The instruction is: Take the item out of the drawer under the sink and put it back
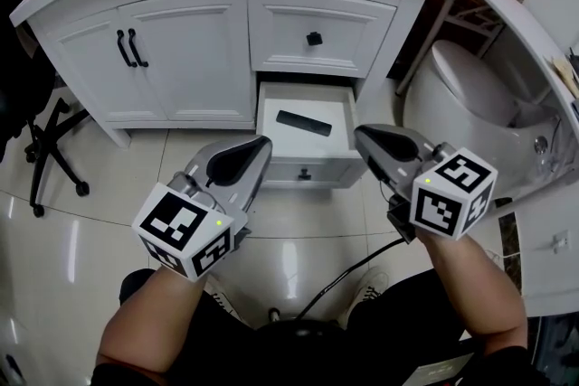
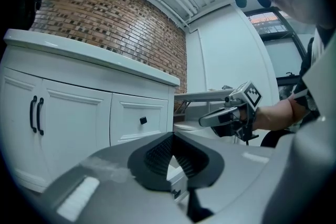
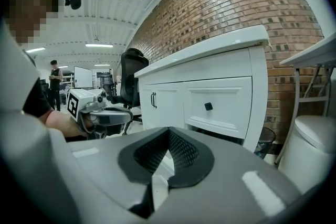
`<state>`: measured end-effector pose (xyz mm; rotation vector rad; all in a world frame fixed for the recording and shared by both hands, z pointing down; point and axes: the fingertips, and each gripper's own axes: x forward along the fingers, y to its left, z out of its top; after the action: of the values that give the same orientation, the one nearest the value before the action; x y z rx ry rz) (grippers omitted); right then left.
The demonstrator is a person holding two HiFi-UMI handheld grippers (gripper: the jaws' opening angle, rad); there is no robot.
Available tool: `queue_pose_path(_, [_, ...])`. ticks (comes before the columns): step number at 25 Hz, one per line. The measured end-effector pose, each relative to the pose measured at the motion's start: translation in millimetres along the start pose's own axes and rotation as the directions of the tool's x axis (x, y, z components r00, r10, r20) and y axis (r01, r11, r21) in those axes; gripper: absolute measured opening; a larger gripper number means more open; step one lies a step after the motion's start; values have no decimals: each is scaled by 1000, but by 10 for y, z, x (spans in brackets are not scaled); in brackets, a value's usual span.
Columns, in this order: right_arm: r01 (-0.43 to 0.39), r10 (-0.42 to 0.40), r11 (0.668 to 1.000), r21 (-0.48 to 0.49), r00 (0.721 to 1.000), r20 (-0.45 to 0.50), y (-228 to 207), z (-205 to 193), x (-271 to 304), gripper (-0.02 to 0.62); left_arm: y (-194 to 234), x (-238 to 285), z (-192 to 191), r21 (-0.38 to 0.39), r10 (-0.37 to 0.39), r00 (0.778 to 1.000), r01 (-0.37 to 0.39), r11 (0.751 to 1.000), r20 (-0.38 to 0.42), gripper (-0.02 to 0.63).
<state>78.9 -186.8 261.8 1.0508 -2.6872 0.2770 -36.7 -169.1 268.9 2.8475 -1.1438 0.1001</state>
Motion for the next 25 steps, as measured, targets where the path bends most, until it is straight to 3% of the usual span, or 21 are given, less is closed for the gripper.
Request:
queue_pose_path(7, [29, -30, 999, 25, 999, 44, -11, -78, -170, 7, -38, 2, -7, 6, 3, 1000, -3, 1000, -6, 5])
queue_pose_path(15, [31, -32, 999, 8, 999, 17, 10, -247, -194, 8, -63, 5, 21, 2, 4, 1000, -4, 1000, 3, 6])
queue_pose_path(25, [29, -29, 999, 15, 998, 51, 54, -181, -263, 8, -109, -18, 24, 27, 13, 1000, -13, 1000, -1, 6])
